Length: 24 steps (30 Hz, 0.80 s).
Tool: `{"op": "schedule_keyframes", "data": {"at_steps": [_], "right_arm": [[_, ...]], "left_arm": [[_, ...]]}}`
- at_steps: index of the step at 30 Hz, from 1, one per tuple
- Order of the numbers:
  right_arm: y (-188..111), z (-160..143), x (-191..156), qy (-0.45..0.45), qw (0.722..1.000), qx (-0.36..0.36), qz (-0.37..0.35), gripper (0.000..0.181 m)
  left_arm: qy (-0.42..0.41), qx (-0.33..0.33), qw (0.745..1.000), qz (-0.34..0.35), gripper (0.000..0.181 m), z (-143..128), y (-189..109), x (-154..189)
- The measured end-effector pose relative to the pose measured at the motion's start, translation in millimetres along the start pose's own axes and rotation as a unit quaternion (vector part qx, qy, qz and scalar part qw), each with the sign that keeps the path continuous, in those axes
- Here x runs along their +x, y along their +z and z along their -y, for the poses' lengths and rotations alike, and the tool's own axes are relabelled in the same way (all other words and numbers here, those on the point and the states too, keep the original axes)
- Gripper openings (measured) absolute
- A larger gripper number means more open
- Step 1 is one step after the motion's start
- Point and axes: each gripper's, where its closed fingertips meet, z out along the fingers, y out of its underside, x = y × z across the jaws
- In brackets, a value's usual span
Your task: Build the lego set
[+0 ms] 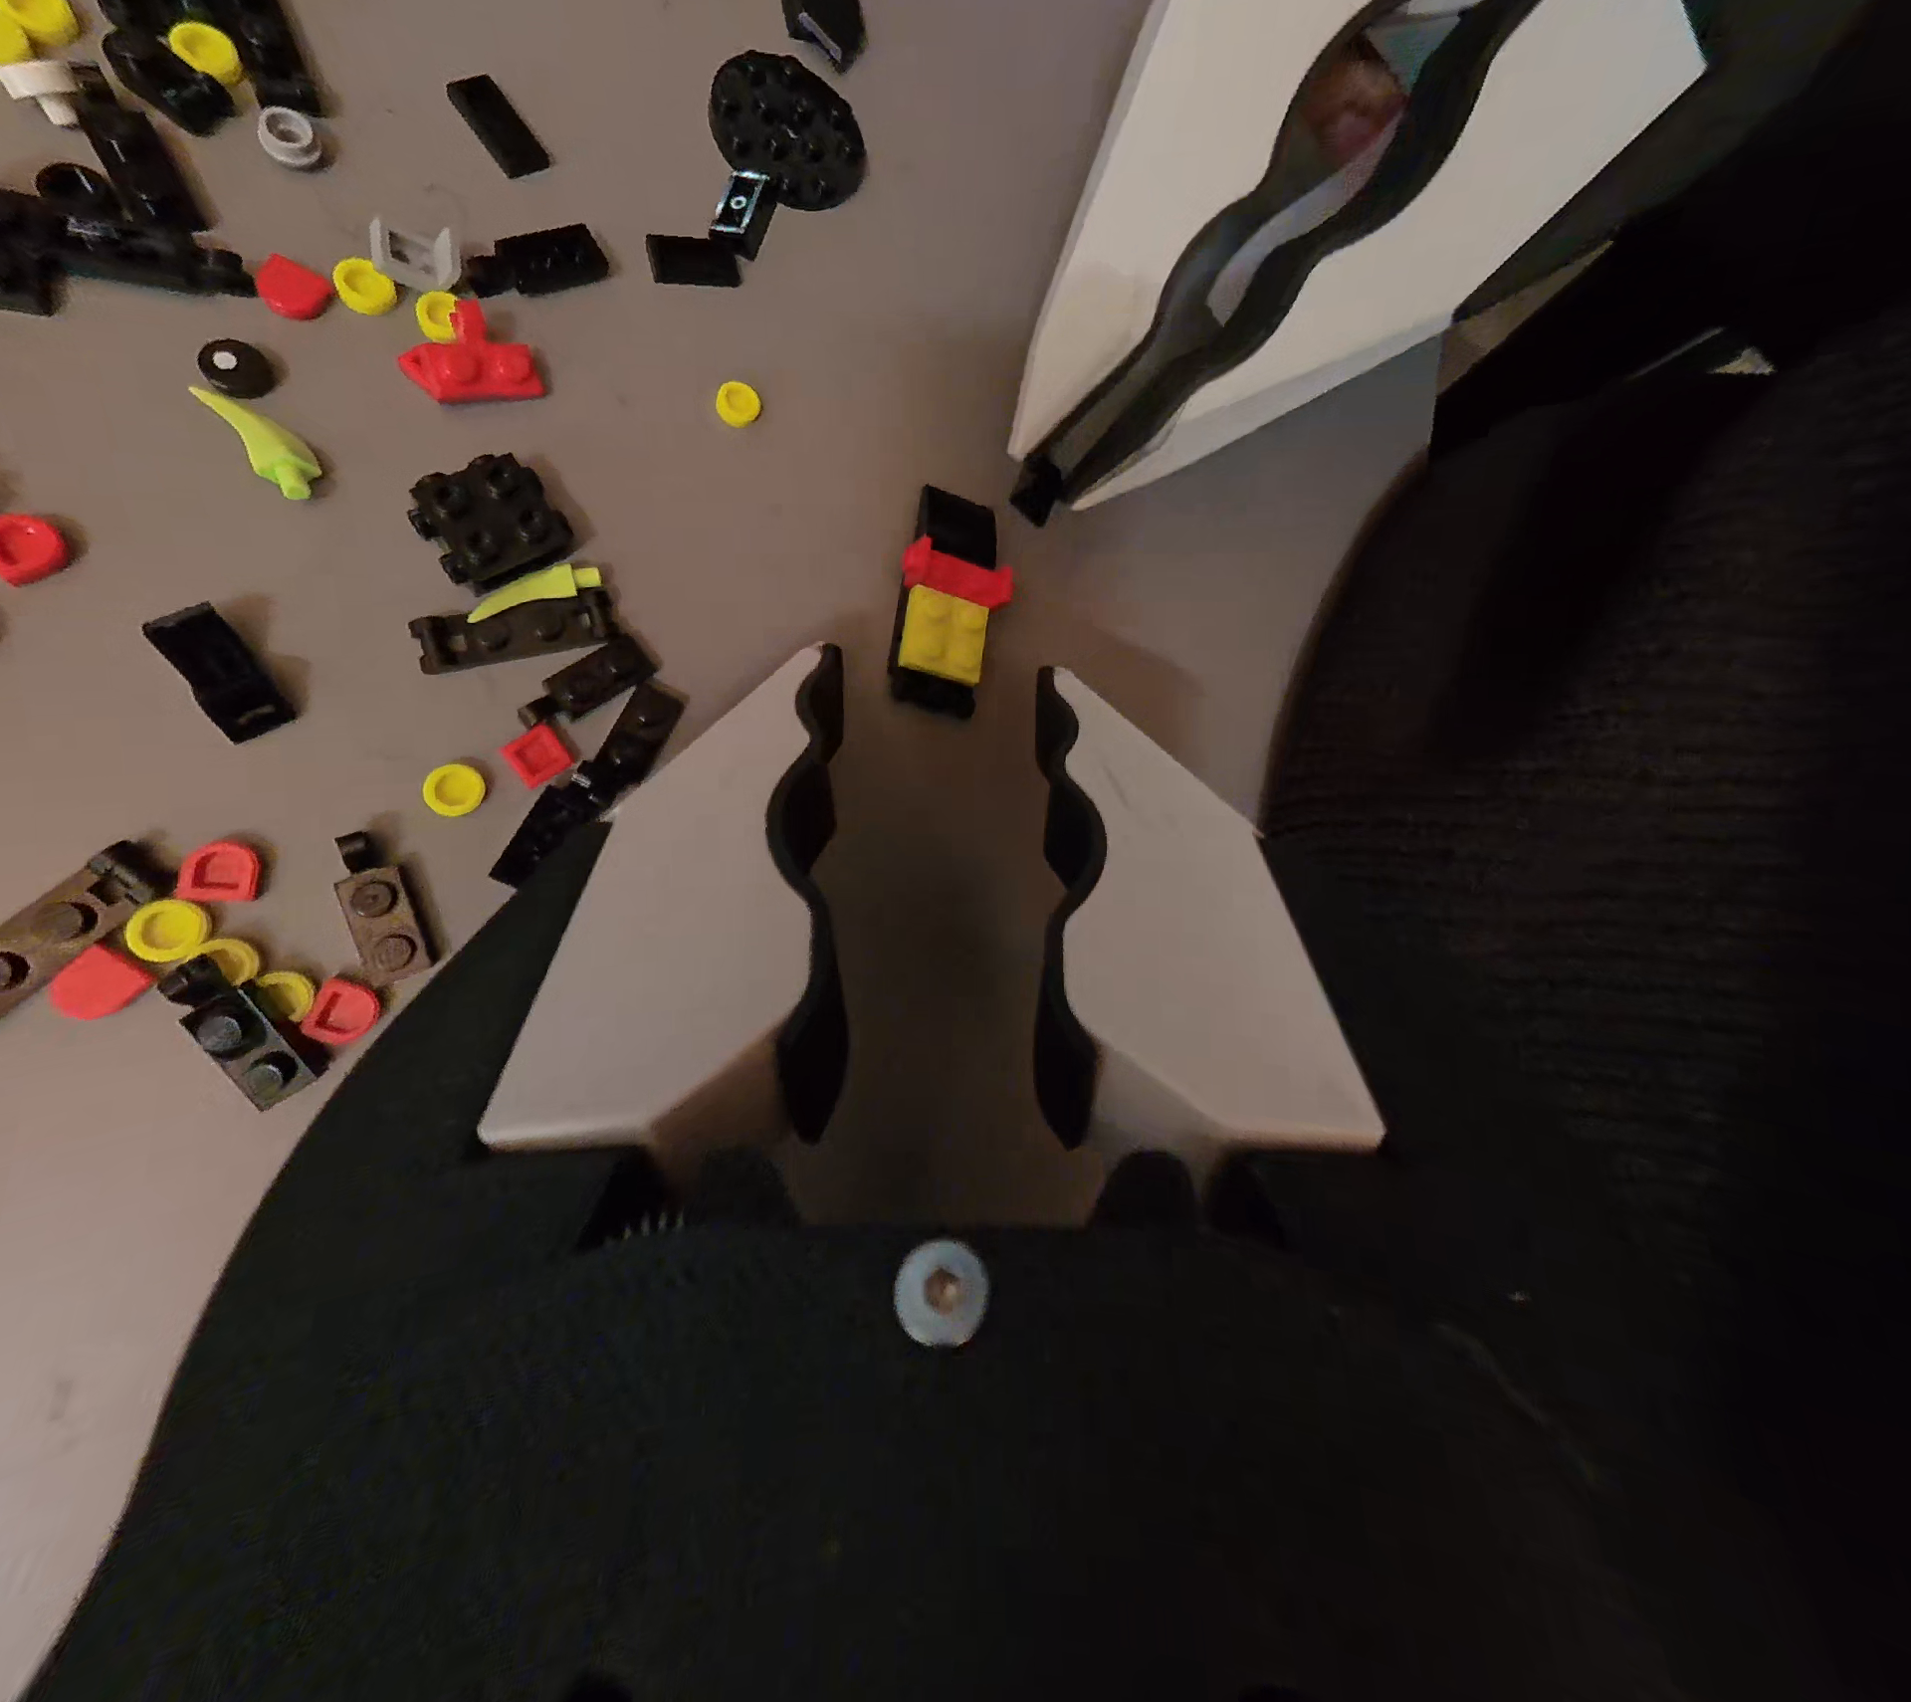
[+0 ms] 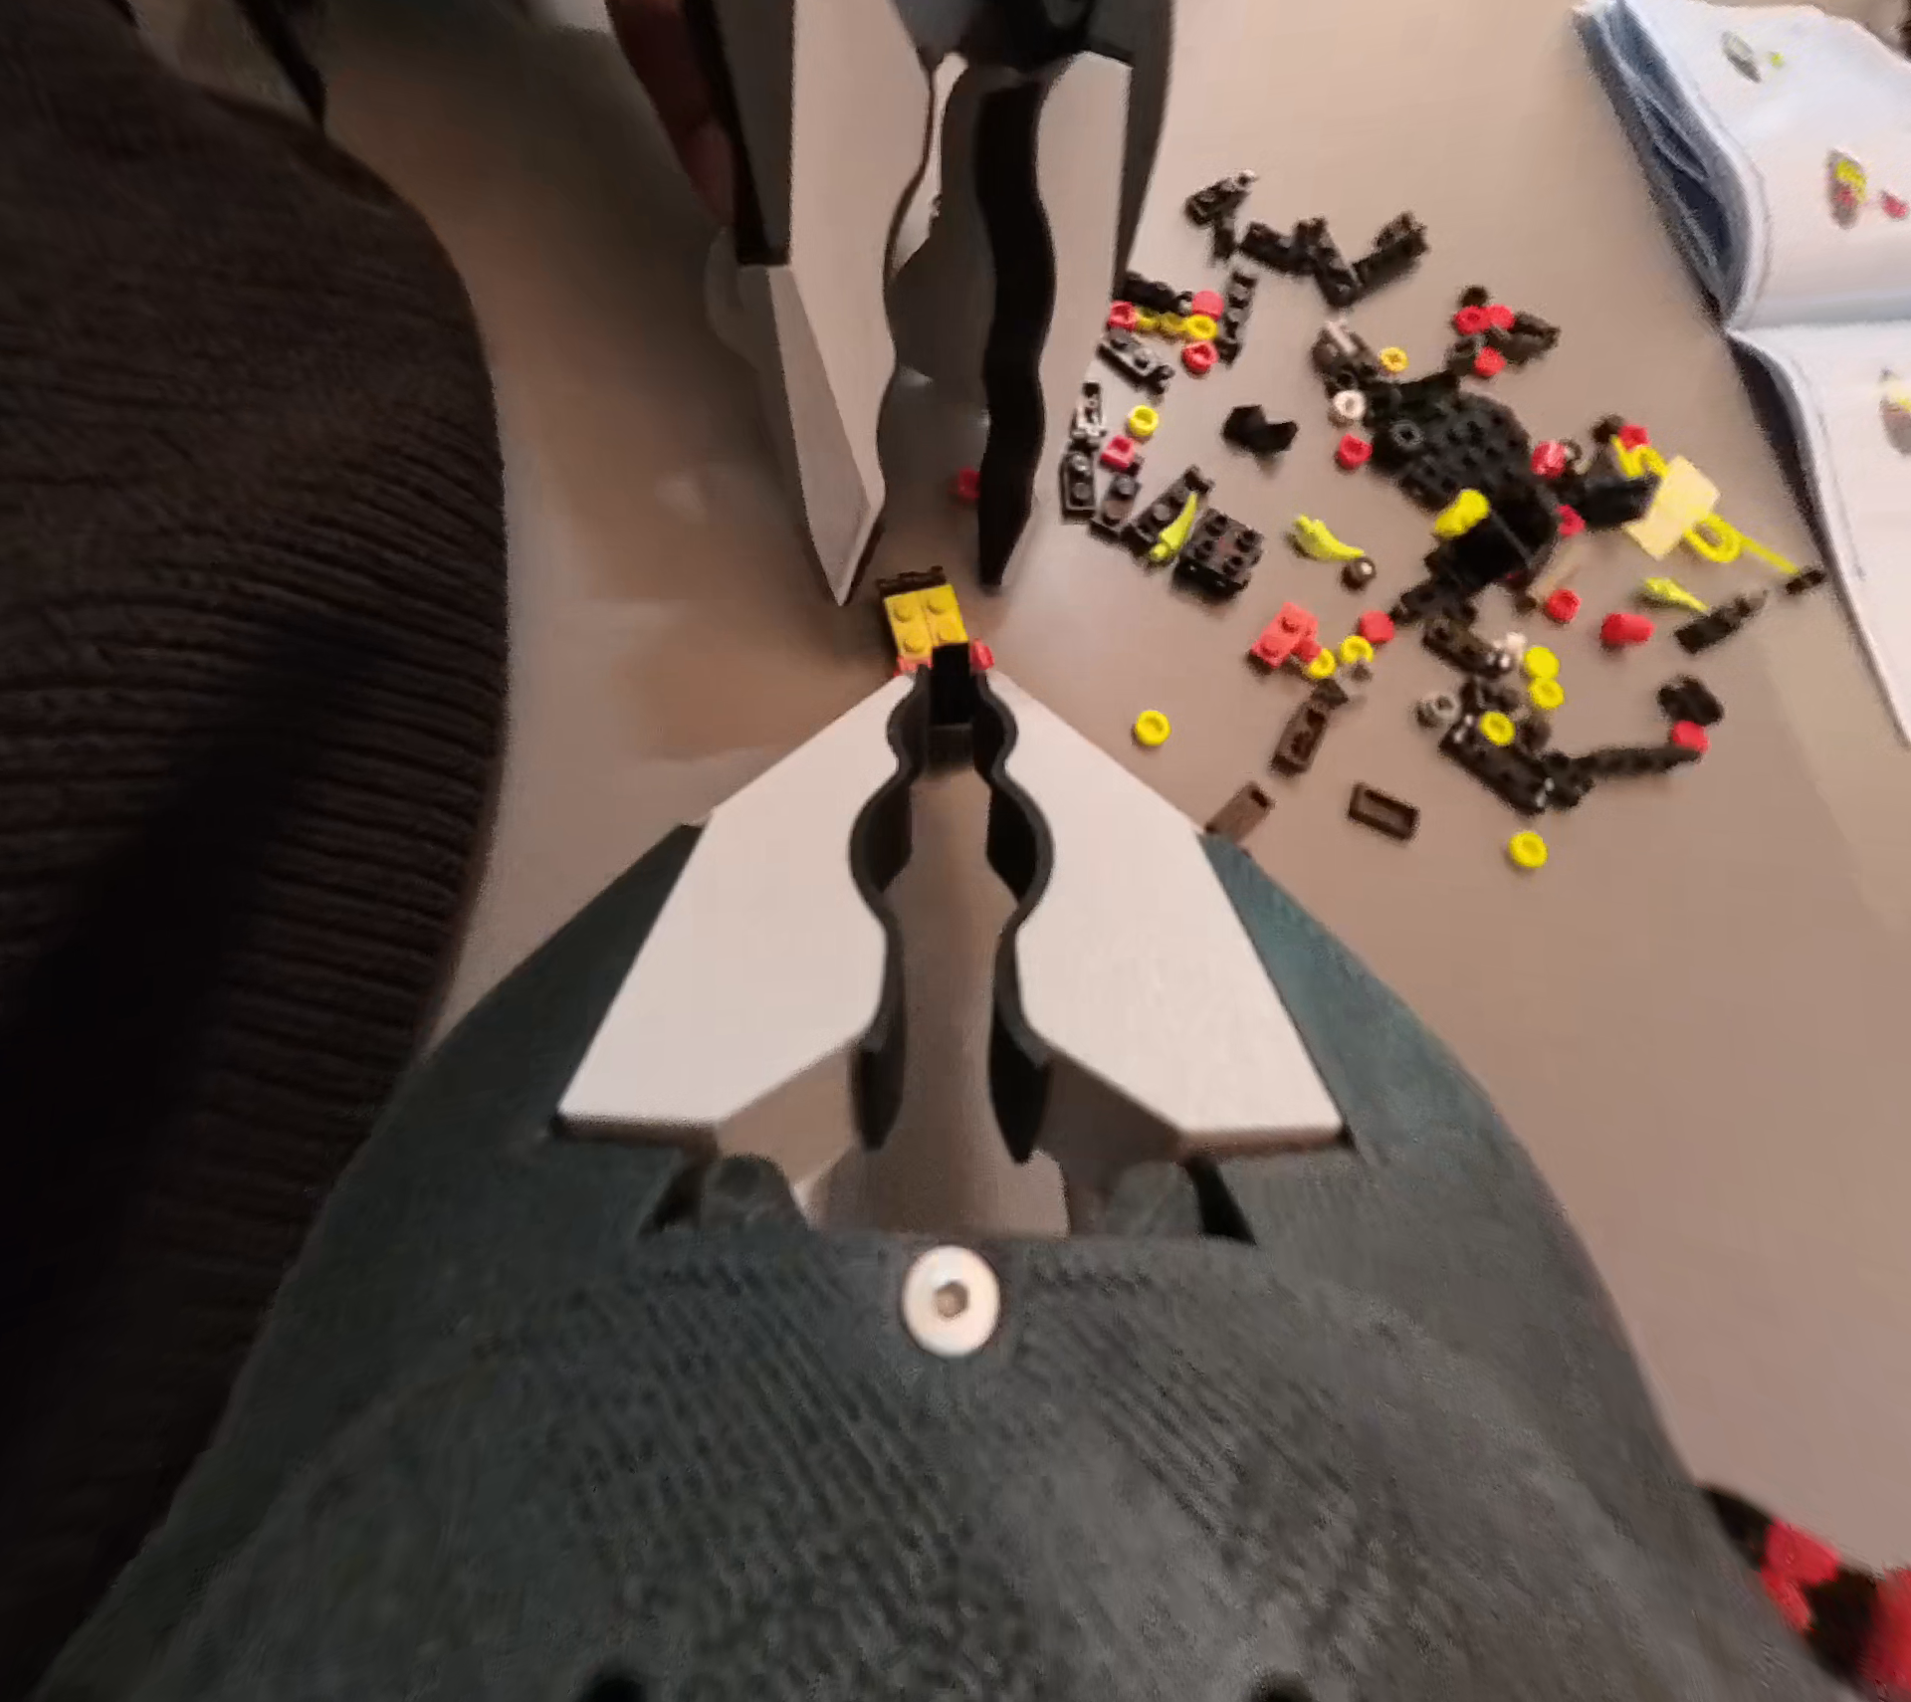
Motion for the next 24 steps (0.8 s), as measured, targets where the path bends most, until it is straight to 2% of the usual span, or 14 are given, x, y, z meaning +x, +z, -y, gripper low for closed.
{"op": "schedule_keyframes", "data": {"at_steps": [6,11,24], "right_arm": [[12,10,-10,-0.037,0.996,0.0,0.08,0.005],[23,3,-10,-0.068,0.993,-0.031,0.095,0.005],[29,-1,-10,-0.078,0.99,-0.042,0.114,0.006]], "left_arm": [[0.047,-0.012,0.998,0.031,0.034,-1,-1,2],[0.067,-0.02,0.996,0.049,0.03,-4,4,1],[0.07,-0.015,0.996,0.061,0.021,-3,6,-2]]}}
